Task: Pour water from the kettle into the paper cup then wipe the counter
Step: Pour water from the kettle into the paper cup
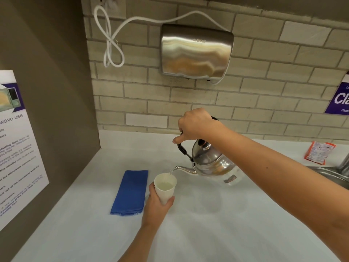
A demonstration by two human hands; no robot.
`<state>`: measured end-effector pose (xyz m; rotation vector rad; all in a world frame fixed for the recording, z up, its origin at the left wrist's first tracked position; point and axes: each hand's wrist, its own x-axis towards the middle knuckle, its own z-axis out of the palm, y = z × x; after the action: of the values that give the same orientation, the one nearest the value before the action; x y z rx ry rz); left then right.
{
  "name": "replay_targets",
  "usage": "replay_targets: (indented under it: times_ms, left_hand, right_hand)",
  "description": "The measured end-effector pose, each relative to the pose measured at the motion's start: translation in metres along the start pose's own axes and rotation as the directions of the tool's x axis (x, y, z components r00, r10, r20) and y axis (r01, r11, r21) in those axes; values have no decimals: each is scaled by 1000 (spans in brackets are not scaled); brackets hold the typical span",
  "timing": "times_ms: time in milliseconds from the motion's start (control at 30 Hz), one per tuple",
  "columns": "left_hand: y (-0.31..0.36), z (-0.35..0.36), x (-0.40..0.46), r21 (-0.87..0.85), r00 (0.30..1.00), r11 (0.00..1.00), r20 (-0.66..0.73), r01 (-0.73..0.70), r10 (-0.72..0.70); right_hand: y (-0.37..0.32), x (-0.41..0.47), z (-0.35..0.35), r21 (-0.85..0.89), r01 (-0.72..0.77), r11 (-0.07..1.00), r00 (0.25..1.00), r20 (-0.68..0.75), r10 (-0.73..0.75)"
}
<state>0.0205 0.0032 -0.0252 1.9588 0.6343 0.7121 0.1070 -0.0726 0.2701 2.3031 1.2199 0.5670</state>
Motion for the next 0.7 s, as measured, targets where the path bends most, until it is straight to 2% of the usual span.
replay_targets:
  times_ms: [700]
  left_hand:
    - [5,-2,-2,-12,1000,1000,22,20,-20]
  right_hand:
    - [-4,1,1,-8,6,1000,1000,-7,-6]
